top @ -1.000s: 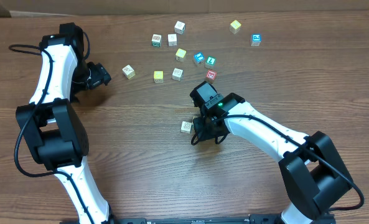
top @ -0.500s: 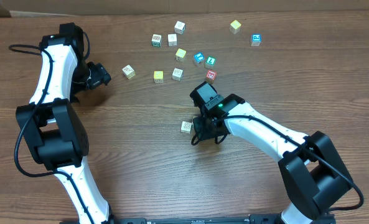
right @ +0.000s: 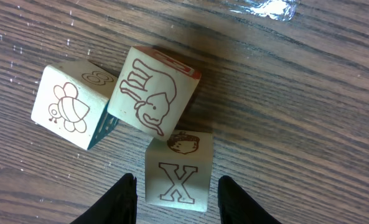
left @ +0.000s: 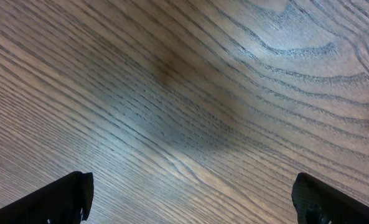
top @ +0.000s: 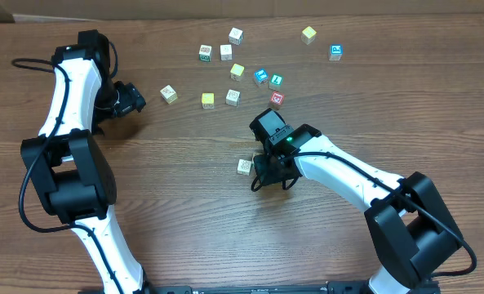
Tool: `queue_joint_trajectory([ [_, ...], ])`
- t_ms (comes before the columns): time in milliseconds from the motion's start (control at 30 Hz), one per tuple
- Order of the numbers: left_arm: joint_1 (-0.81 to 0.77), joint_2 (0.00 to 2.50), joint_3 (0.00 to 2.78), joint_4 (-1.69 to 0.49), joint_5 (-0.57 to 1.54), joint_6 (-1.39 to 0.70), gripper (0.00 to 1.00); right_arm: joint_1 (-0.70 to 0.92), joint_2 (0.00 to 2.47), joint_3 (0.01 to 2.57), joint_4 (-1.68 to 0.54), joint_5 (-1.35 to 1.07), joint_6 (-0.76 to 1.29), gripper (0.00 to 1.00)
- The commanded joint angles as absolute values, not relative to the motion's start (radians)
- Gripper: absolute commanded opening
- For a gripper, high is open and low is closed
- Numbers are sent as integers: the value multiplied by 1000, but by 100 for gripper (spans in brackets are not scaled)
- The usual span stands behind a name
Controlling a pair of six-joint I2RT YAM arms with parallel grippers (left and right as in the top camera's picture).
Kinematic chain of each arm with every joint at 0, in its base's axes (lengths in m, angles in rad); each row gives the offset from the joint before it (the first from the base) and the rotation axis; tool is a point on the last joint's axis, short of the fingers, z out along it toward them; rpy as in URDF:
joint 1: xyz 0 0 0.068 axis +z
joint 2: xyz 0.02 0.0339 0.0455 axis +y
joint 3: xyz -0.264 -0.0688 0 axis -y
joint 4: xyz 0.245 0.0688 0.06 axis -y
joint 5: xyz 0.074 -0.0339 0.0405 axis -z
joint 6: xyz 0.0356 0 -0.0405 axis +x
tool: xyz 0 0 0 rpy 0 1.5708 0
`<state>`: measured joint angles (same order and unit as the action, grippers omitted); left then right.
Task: Form a circle
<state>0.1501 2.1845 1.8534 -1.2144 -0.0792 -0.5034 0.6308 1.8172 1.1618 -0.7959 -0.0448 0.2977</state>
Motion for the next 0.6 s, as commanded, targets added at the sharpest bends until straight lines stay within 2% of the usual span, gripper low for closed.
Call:
queue_joint_trajectory([
  [0,144,2197,1850,-1214,-78,-524,100,634,1820,1151,-789,-39,314,40],
  [300,144,2197,1850,-1214,-78,-524,100,634,1820,1151,-790,-39,318,37],
  [567,144,2197,1850,-1214,-78,-524,99,634,1820,1151,-786,-38,317,39],
])
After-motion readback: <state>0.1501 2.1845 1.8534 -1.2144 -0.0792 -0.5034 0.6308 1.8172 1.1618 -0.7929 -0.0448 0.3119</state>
